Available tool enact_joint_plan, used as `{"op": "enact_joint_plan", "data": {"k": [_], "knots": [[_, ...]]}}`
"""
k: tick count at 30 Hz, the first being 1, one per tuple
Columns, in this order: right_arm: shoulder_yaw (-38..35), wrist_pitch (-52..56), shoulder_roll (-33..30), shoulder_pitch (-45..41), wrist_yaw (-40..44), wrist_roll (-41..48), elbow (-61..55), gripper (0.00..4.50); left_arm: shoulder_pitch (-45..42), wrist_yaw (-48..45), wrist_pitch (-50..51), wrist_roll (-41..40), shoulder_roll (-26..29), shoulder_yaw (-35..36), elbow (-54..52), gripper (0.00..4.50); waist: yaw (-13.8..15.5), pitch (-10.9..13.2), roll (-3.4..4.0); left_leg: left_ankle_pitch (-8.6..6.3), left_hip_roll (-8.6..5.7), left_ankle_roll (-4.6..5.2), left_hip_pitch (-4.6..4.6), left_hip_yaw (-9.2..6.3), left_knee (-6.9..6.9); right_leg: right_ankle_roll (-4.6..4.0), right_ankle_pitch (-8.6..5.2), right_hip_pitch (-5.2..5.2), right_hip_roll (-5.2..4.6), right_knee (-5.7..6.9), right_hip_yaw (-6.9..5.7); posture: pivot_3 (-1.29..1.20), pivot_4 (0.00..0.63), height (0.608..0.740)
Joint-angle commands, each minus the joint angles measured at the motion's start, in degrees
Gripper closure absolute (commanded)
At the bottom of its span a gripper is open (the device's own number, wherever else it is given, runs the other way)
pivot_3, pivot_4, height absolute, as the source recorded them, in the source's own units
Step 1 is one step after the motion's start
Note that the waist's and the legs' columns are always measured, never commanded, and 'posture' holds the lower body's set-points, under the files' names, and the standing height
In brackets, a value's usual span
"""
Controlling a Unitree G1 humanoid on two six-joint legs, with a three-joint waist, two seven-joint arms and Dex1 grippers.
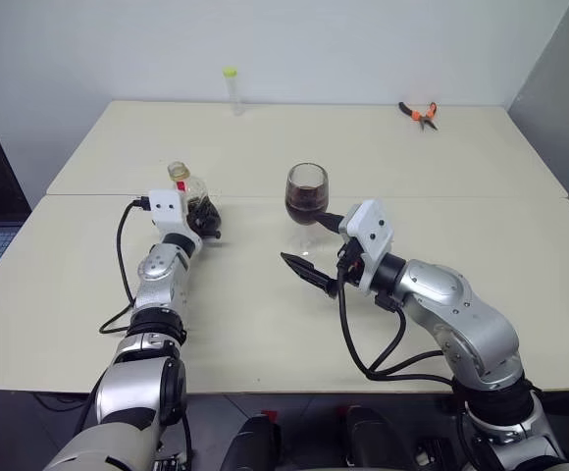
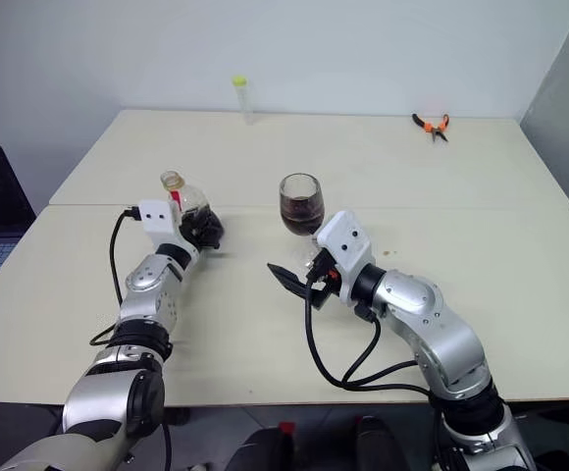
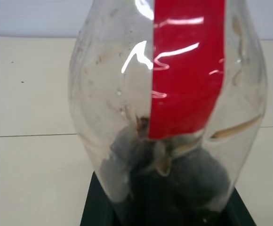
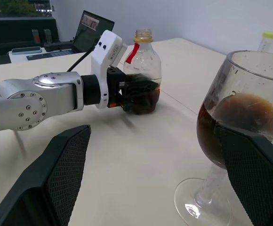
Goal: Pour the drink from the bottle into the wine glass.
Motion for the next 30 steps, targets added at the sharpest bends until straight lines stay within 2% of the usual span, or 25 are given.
{"op": "enact_joint_plan", "data": {"k": [1,7,8,12,18,20,23,25,30], "knots": [[-0.42,0.1,0.09,-0.96,0.17,0.85,-1.75,0.0,-0.08,-0.97,-1.11,0.39,0.24,-0.21,0.65,2.1,0.0,0.0,0.0,0.0,0.0,0.0,0.0,0.01,0.0,0.0,0.0,0.0,0.0,0.0,0.01,0.0,0.15,0.74],[-1.07,0.39,-0.78,0.09,0.69,1.21,-2.54,0.0,2.95,-1.24,-1.84,1.0,0.38,-0.46,-3.14,0.13,0.0,0.0,0.0,0.0,0.01,0.0,-0.01,0.01,-0.01,0.0,0.0,-0.01,0.0,0.0,0.02,0.0,0.15,0.74],[-1.25,0.34,-1.05,0.29,0.84,1.34,-2.7,0.0,3.65,-1.11,-1.87,1.19,0.38,-0.66,-4.31,0.06,0.0,0.0,0.0,0.0,0.01,0.0,-0.01,0.0,-0.01,0.0,0.0,-0.02,0.0,-0.01,0.01,0.0,0.15,0.74],[-2.8,-0.46,-2.38,1.8,1.59,2.12,-3.51,0.0,8.88,0.01,-0.46,1.71,0.55,-1.29,-13.39,0.06,0.08,0.0,0.0,0.0,0.04,0.0,-0.01,-0.01,-0.02,0.0,0.0,-0.02,-0.01,-0.01,0.01,0.0,0.15,0.74],[-5.32,-3.94,-4.32,6.13,1.48,1.93,-4.07,0.0,19.32,3.14,10.19,-0.26,0.14,-0.4,-34.77,0.06,0.33,0.0,0.0,-0.02,0.07,-0.01,0.0,-0.02,-0.05,0.0,0.0,0.0,-0.2,-0.07,0.02,0.0,0.15,0.74],[-6.87,-8.5,-4.53,9.39,-0.51,-0.67,-2.2,0.0,22.35,5.26,14.33,-0.3,-0.04,-0.09,-41.96,0.06,0.5,-0.01,-0.01,-0.02,0.06,0.0,0.0,-0.02,-0.05,0.0,0.0,0.02,-0.19,-0.07,0.01,0.0,0.15,0.74],[-11.14,-18.46,-1.9,14.24,-7.04,-5.66,4.62,0.0,28.21,8.87,22.26,0.83,-0.13,-0.1,-53.23,0.06,0.56,-0.09,-0.06,-0.02,0.06,-0.01,0.03,0.02,-0.05,0.0,0.0,0.1,-0.21,-0.15,0.03,0.0,0.15,0.74],[-12.99,-24.83,0.19,15.95,-9.37,-7.29,8.86,0.0,31.81,7.86,22.81,-0.57,-0.65,-0.32,-58.7,0.06,0.62,-0.11,-0.04,-0.02,0.05,-0.01,0.06,0.09,-0.06,0.0,0.0,0.12,-0.22,-0.17,0.08,0.0,0.15,0.74],[-16.13,-33.59,7.28,15.43,-13.39,-6.65,18.74,0.0,35.67,7.62,25.25,-1.24,-2.05,-1.25,-63.09,0.06,0.61,-0.11,-0.01,-0.02,0.17,0.0,0.15,0.11,-0.11,-0.02,0.01,0.13,-0.05,-0.11,0.09,0.0,0.15,0.74]]}}
